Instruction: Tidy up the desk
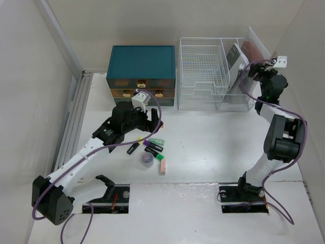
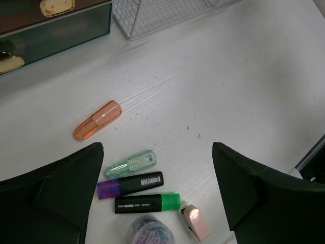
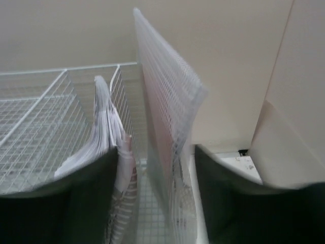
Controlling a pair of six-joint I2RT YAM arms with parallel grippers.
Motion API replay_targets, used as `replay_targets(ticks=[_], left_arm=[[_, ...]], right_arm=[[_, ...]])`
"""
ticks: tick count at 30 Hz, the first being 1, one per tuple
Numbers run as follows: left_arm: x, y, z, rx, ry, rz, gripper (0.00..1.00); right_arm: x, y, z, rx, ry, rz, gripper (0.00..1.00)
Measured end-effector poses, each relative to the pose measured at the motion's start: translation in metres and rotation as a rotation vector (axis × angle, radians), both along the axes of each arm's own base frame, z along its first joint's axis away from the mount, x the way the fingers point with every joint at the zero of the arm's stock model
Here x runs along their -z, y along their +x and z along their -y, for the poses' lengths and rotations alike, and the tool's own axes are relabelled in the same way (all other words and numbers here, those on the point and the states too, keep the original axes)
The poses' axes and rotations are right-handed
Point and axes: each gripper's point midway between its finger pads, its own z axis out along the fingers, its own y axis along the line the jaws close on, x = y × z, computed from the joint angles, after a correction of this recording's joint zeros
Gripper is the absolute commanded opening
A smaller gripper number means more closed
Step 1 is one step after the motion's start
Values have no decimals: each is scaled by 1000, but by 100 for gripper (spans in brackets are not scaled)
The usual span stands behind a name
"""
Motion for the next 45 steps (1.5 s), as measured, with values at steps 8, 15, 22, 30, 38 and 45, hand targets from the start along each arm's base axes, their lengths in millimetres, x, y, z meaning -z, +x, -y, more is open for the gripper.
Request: replay_targets(ticks=[8, 15, 22, 30, 38, 45], left_arm=[[-3, 0, 0, 0, -4, 7, 86], [-13, -1, -3, -14, -28, 30, 86], [-30, 23, -32, -170, -80, 70, 73], [-33, 81, -61, -358, -78, 31, 63], [-25, 132, -65, -450, 18, 10, 63], [-4, 154, -71, -501, 93, -14, 62]], right_arm=[[14, -10, 1, 10, 9, -70, 100], [-23, -69, 2, 65, -11, -52, 100], [-86, -134, -78, -277, -171, 31, 76], [-47, -180, -239, -873, -133, -193, 34], [-41, -234, -319, -1138, -124, -307, 42], [-34, -250, -349, -1226, -122, -370, 44]])
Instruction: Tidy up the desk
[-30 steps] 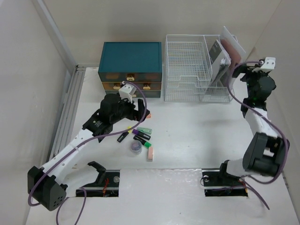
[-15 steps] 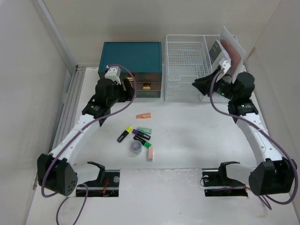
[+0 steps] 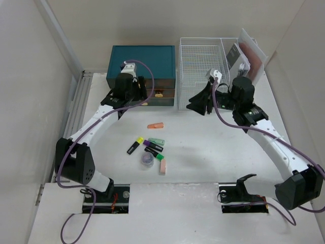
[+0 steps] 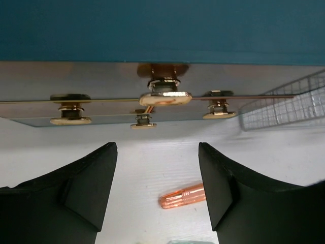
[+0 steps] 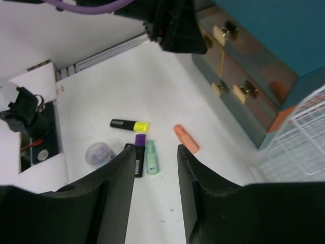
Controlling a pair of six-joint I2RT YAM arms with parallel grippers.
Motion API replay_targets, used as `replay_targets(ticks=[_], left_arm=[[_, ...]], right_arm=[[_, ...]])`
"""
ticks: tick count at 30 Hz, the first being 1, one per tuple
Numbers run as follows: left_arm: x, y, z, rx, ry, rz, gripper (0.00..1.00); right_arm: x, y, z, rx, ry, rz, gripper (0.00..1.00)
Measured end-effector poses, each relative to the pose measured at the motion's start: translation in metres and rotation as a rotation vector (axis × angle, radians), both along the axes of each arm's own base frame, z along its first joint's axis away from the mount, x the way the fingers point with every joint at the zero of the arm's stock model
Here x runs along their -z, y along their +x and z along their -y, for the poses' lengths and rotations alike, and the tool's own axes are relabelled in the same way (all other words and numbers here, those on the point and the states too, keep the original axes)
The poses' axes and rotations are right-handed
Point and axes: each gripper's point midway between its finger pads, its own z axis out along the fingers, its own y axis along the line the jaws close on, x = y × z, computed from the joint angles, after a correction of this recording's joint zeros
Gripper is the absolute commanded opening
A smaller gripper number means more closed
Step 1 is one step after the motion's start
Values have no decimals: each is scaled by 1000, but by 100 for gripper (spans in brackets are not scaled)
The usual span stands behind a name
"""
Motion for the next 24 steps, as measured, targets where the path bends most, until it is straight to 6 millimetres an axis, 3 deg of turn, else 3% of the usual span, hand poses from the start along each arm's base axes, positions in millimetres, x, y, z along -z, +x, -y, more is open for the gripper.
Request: replay_targets(ticks=[9, 18, 21, 24], left_arm=[[19, 15, -3, -33, 46, -32, 58], [4, 21, 10, -25, 40, 11, 56], [-1, 16, 16, -8, 35, 20, 59], [-10, 6, 14, -3, 23, 39, 61]], right_arm=[[19, -9, -13, -28, -40, -44, 47], [29, -17, -29, -58, -85, -6, 57], [49, -31, -46, -137, -157, 28, 59], [89, -51, -73, -278, -265, 46, 66]])
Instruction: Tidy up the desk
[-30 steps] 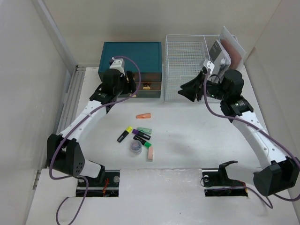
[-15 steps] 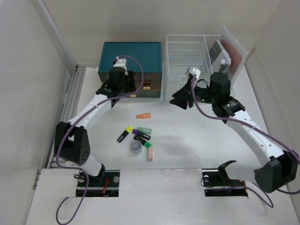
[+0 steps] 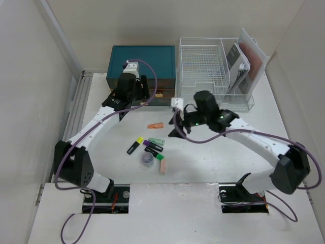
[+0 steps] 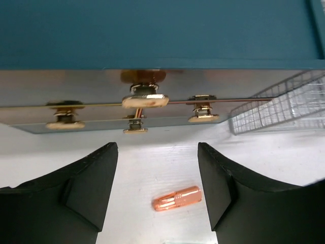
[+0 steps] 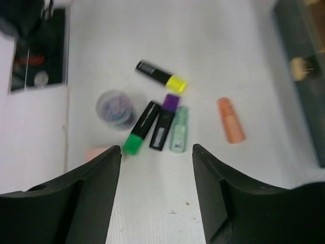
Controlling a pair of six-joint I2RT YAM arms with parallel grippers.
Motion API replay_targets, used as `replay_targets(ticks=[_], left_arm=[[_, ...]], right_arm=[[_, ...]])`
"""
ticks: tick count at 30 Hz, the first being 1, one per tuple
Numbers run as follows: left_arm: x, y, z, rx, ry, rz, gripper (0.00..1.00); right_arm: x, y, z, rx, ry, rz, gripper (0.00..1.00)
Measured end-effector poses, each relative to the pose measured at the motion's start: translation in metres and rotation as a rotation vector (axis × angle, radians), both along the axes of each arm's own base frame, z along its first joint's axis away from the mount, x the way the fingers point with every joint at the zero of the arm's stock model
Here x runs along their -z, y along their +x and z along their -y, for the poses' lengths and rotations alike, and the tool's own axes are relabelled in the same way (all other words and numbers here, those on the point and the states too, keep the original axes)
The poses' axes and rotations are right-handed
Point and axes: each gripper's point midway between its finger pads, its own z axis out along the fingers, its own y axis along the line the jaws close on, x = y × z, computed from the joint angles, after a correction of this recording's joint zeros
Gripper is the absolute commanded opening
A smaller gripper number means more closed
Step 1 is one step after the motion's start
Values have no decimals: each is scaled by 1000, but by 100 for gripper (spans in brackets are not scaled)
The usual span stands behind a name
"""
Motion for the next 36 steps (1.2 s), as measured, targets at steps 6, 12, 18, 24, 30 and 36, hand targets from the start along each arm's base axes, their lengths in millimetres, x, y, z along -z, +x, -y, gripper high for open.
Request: replay_targets(ticks=[6, 12, 18, 24, 30, 36], left_arm=[[-41, -29, -15, -13, -38, 101, 63], [-51, -33, -16, -8, -53, 130, 64], [-47, -34, -16, -5, -51, 121, 64], [-45, -35, -16, -5, -50, 118, 65], [-46, -35, -16, -5, -50, 119, 65], [-45, -35, -16, -5, -50, 118, 65]], right_arm=[[89, -49, -38, -270, -218, 55, 74], [127, -82, -53, -400, -329, 187, 81], [134, -65, -67, -397, -344, 242, 82], [159, -58, -87, -418, -373, 214, 82], [165, -59, -96, -425, -373, 192, 82], [167, -67, -103, -440, -363, 179, 82]])
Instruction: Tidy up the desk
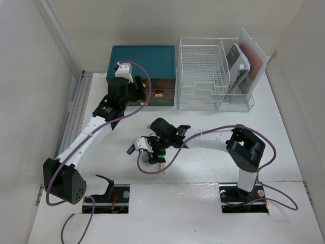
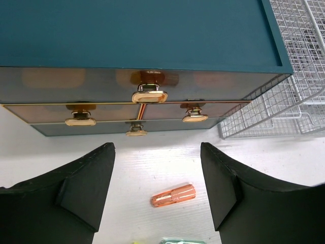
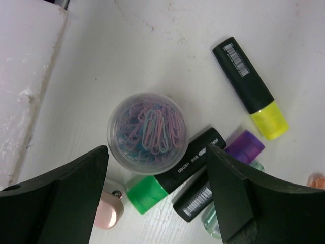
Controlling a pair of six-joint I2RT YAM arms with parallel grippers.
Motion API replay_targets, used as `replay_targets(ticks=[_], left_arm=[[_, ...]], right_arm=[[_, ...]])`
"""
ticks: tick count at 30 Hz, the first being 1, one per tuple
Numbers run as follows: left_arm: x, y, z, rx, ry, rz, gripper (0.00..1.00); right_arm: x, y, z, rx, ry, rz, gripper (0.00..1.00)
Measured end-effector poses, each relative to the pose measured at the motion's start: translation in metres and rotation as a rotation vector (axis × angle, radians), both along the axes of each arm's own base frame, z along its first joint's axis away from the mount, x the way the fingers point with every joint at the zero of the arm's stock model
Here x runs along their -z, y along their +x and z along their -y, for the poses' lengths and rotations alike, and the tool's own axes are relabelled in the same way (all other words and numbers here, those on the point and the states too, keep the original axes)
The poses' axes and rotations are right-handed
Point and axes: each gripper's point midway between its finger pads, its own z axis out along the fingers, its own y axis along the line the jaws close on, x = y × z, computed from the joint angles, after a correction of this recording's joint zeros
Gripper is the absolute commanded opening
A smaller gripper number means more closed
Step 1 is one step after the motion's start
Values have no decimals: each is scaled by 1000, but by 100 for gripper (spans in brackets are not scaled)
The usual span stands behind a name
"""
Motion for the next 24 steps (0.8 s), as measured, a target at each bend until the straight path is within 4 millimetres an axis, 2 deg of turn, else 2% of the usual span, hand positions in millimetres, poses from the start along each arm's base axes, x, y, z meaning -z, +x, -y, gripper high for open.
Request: replay_targets(ticks=[5, 9, 10, 13, 14, 16, 19, 24], left_arm=[[0, 0, 0, 0, 0, 0, 65], [0, 0, 0, 0, 0, 0, 65], [0, 0, 0, 0, 0, 0, 65], [1, 0, 0, 0, 1, -2, 65], [1, 0, 0, 0, 1, -2, 65], [1, 0, 0, 0, 1, -2, 65], [1, 0, 0, 0, 1, -2, 65], [2, 0, 0, 0, 2, -4, 65]], right_arm=[[9, -6, -6, -11, -10, -20, 82], [16, -10, -9, -12, -20, -36, 75], [17, -10, -10, -11, -22, -40, 72], [19, -10, -12, -5, -19, -48, 43], [19, -10, -13, -4, -17, -50, 23], [19, -10, -13, 0, -16, -53, 9], [19, -10, -13, 6, -16, -58, 1], [11, -1, -7, 54, -35, -14, 0]])
